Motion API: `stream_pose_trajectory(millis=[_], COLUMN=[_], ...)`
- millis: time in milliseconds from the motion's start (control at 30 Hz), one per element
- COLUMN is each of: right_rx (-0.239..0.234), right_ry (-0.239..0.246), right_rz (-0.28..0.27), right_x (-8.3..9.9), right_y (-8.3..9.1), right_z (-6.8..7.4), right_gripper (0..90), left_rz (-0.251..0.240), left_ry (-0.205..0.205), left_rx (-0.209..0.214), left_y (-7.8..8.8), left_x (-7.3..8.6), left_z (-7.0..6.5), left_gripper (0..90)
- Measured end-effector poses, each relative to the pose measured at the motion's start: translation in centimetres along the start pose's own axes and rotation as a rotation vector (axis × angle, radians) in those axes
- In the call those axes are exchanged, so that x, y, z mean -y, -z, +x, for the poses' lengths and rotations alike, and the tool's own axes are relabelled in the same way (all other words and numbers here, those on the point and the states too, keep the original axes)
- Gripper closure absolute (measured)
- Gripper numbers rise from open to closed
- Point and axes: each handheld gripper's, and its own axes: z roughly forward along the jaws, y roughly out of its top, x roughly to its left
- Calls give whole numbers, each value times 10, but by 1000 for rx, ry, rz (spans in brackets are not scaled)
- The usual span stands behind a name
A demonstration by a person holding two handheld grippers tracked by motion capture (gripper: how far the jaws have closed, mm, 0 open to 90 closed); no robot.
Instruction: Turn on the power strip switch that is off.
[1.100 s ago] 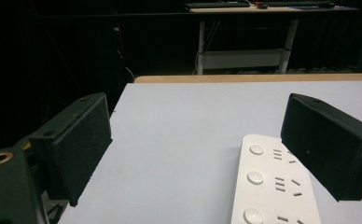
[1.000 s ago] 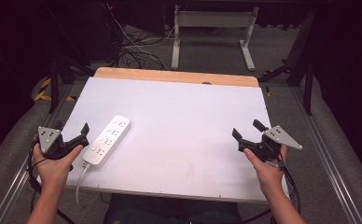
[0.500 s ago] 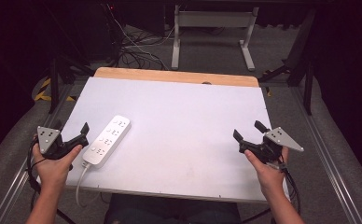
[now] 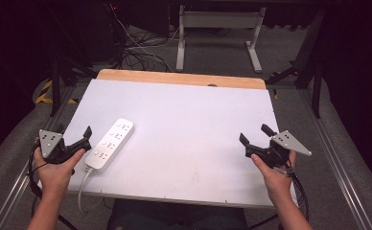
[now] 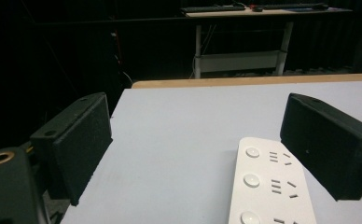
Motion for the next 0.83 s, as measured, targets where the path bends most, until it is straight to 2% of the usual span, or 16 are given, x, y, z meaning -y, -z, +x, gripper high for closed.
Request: stream_pose_trajectory(millis=[833], right_rx=[0], right_ry=[2], right_rz=[7], right_x=[1], right_y=[-3], right_z=[0], right_gripper=[99], left_rz=[4], left_ry=[6], left_rx=[6], left_y=[-2], left_x=[0], left_z=[0], left_gripper=[97])
